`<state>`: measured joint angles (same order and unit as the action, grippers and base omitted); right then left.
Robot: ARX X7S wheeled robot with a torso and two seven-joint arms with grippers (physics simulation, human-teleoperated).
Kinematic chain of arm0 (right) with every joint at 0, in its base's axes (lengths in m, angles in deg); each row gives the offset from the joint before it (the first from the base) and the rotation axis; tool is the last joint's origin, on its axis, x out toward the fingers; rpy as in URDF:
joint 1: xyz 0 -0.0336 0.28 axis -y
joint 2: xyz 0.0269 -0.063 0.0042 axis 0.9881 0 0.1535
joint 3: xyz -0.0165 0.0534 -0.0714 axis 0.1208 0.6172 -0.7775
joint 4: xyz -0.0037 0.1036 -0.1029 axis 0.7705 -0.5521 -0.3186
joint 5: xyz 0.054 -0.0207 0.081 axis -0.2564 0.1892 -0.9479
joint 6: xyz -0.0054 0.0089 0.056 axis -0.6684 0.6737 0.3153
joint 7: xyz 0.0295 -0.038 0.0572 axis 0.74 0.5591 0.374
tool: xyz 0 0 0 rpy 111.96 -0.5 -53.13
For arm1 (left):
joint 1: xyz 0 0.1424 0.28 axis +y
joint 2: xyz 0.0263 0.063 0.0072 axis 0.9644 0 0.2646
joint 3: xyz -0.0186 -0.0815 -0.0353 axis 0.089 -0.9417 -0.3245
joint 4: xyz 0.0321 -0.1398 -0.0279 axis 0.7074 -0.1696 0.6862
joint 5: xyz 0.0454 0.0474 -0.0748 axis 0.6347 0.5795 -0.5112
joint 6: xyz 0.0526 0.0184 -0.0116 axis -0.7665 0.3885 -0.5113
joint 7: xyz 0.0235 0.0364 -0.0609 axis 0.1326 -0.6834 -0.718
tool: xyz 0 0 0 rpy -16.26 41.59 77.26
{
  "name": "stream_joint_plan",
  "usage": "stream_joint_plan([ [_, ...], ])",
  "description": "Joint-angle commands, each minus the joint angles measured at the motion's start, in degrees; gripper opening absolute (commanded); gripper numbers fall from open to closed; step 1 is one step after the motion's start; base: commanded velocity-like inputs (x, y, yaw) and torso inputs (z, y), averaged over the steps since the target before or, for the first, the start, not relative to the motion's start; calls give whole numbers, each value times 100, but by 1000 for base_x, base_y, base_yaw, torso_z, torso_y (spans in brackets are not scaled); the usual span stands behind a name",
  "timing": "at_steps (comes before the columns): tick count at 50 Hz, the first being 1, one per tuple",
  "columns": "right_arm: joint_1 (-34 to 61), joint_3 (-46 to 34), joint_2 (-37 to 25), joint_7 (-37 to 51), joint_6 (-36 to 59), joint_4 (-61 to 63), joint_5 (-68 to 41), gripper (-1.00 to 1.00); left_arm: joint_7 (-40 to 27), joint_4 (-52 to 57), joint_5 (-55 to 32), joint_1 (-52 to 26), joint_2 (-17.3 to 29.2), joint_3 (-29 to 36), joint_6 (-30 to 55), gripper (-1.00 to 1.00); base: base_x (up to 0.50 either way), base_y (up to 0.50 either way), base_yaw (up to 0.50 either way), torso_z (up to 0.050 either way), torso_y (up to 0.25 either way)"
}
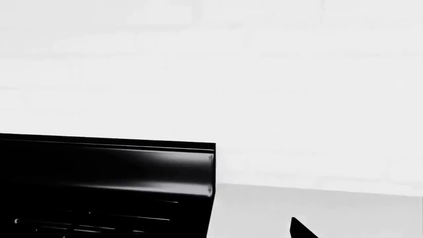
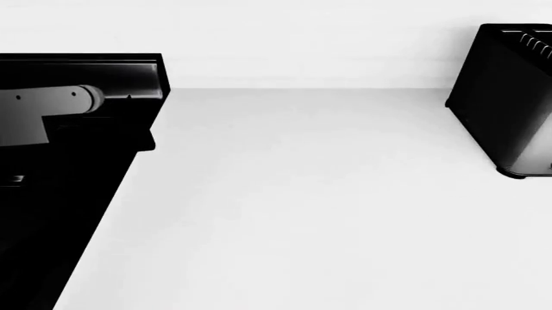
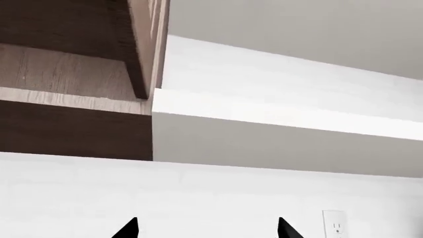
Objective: Pick and place the shaker into the drawer. Then close the cabinet.
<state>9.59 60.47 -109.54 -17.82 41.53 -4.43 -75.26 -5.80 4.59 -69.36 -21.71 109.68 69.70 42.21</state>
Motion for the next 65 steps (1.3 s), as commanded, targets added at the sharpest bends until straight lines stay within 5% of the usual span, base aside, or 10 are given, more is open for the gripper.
stream_joint_plan([
  [1, 1328, -735, -625, 224, 11, -139, -569, 100, 31, -16, 10, 22, 3, 5, -36, 100, 0, 0, 0, 0, 0],
  [14, 3293, -1507, -830, 181, 484, -497, -1141, 100, 52, -31, 46, 42, -7, 50, -60, 100, 0, 0, 0, 0, 0],
  [24, 3187, -756, -999, 69, 363, -816, -1410, 100, 41, -6, 35, 47, 11, 45, -56, 100, 0, 0, 0, 0, 0],
  [32, 4733, -1643, -1002, -93, 731, -1125, -1634, 100, 47, 6, 43, 53, 16, 59, -64, 100, 0, 0, 0, 0, 0],
  [47, 8128, -3395, 691, -386, 3073, -1787, -1311, 100, 64, 11, -8, 37, 64, 16, -60, 100, 0, 0, 0, 0, 0],
  [65, 9485, -4792, 2274, -1085, 4159, -2833, -332, 100, 185, -73, 127, 156, 62, 72, -213, 100, 4, 0, 3, 3, 0],
])
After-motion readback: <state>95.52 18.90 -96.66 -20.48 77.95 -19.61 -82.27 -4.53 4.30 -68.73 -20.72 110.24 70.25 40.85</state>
